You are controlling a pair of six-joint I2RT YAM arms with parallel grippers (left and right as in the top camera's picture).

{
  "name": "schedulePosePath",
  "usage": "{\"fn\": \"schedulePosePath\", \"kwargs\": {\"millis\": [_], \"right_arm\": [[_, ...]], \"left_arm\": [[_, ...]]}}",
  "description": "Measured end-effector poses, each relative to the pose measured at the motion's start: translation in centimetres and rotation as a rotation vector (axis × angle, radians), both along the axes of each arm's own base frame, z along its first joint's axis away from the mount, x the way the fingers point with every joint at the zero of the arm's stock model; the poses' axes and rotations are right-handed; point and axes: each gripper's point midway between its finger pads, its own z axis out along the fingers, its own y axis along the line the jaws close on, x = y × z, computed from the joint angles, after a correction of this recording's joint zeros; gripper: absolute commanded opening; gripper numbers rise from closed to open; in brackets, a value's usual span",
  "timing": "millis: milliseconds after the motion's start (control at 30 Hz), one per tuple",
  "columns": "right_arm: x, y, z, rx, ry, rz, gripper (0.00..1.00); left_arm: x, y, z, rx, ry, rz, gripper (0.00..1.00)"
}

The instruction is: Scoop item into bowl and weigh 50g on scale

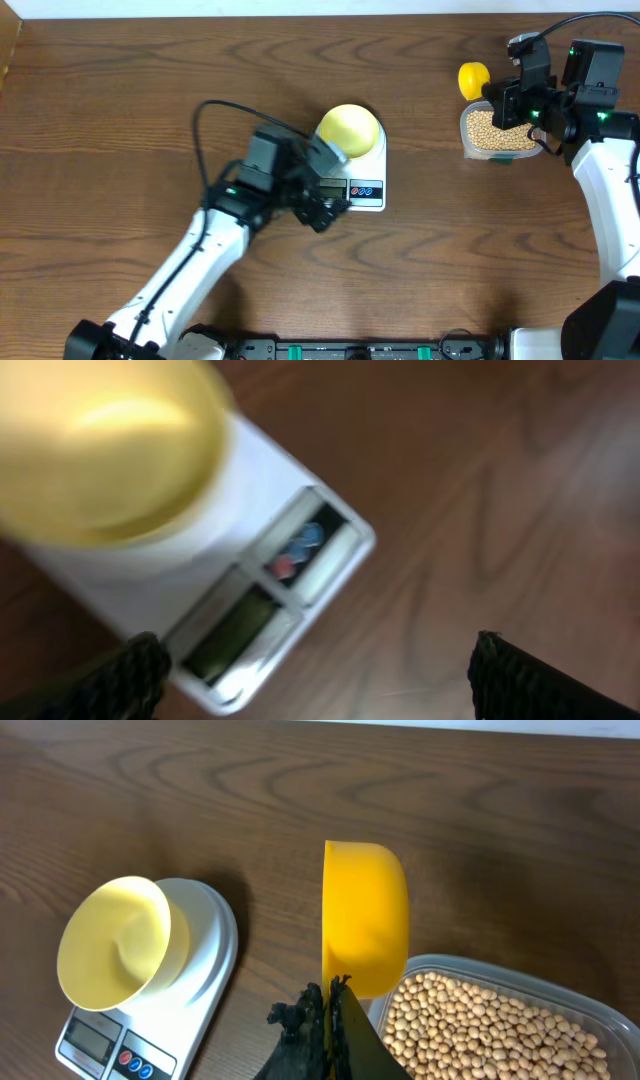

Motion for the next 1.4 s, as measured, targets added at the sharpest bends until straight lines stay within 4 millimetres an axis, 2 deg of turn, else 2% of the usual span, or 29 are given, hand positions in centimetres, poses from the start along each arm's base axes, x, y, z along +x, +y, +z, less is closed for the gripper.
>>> {"fn": "schedulePosePath", "kwargs": {"millis": [67, 233, 300, 367, 433, 500, 600, 667, 733, 767, 1100, 1300, 1400], "right_arm": [[0.0, 0.0, 0.0, 0.0, 0.001, 0.0, 0.01], [-0.1, 0.0, -0.1, 0.0, 0.004, 0.0, 0.01], [-0.1, 0.0, -0.1, 0.001, 0.008, 0.0, 0.01], [-0.1, 0.0, -0.1, 0.001, 0.008, 0.0, 0.01], [-0.1, 0.0, -0.1, 0.002, 0.007, 0.002, 0.01], [-0.1, 0.1, -0.1, 0.005, 0.007, 0.004, 0.01], [-0.2, 0.2, 0.0, 0.007, 0.006, 0.008, 0.01], [-0.2, 0.2, -0.1, 0.008, 0.006, 0.01, 0.01], [-0.2, 0.2, 0.0, 0.008, 0.006, 0.011, 0.01], [-0.2, 0.2, -0.1, 0.009, 0.007, 0.012, 0.01], [-0.2, 0.2, 0.0, 0.009, 0.006, 0.012, 0.01], [-0.2, 0.2, 0.0, 0.009, 0.006, 0.012, 0.01], [-0.2, 0.2, 0.0, 0.009, 0.006, 0.012, 0.01]], "left_arm": [[-1.3, -1.1, -0.2, 0.004, 0.028, -0.028, 0.98], [-3.8, -2.2, -1.0, 0.006, 0.169, 0.019, 0.98], [-3.8, -2.4, -1.0, -0.006, 0.199, 0.055, 1.0], [-3.4, -2.5, -0.8, -0.021, 0.198, 0.086, 0.95], [-2.3, -2.5, -0.5, -0.026, 0.164, 0.123, 0.94], [-1.0, -2.3, -0.7, -0.014, 0.121, 0.168, 0.84], [1.4, -2.2, -1.6, 0.006, 0.068, 0.239, 0.57], [2.5, -2.3, -2.8, 0.023, 0.057, 0.267, 0.3], [3.1, -2.3, -3.9, 0.042, 0.055, 0.28, 0.19], [3.4, -2.3, -4.3, 0.048, 0.055, 0.288, 0.09], [4.6, -2.7, -5.0, 0.042, 0.026, 0.3, 0.08], [4.4, -2.6, -7.3, 0.082, 0.069, 0.299, 0.08], [4.2, -2.7, -7.8, 0.094, 0.076, 0.294, 0.08]]}}
